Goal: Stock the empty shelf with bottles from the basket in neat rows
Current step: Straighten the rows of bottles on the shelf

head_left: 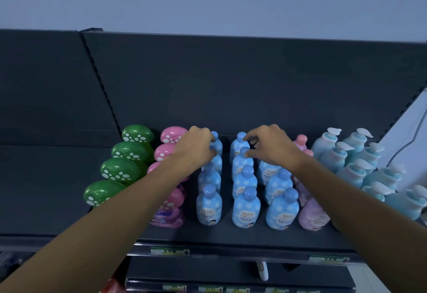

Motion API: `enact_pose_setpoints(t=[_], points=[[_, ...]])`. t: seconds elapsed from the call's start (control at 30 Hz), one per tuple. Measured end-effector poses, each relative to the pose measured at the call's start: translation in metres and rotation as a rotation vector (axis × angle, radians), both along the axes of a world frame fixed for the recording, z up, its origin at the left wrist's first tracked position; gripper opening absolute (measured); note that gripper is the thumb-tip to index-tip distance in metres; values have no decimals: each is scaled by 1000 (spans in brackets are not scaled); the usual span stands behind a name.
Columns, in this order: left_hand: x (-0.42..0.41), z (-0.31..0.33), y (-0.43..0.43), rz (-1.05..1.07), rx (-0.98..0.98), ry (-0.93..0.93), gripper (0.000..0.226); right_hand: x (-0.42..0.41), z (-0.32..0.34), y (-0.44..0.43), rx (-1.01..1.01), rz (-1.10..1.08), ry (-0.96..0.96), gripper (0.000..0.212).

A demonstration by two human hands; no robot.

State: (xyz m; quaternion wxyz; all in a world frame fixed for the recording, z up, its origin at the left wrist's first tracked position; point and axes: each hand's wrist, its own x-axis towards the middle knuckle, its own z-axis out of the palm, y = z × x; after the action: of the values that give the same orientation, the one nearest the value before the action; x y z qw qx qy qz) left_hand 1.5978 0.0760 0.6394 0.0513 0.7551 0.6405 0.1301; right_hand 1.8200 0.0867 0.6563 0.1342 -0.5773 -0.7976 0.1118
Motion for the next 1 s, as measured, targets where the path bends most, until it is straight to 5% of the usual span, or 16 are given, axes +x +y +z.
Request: enact_pose_setpoints(t=[0.37, 0.57, 0.8, 1.0], points=[[59, 31, -66, -256, 85, -163, 20, 72, 21, -80, 45, -123, -50, 22], [109, 25, -89, -379, -25, -176, 35, 120, 19, -100, -15, -47, -139, 21], [150, 2, -94, -354, -100, -30, 47, 148, -4, -108, -19, 60, -196, 30], [157, -10, -93, -290, -63, -62, 35, 156, -13, -105, -23, 66, -213, 30]])
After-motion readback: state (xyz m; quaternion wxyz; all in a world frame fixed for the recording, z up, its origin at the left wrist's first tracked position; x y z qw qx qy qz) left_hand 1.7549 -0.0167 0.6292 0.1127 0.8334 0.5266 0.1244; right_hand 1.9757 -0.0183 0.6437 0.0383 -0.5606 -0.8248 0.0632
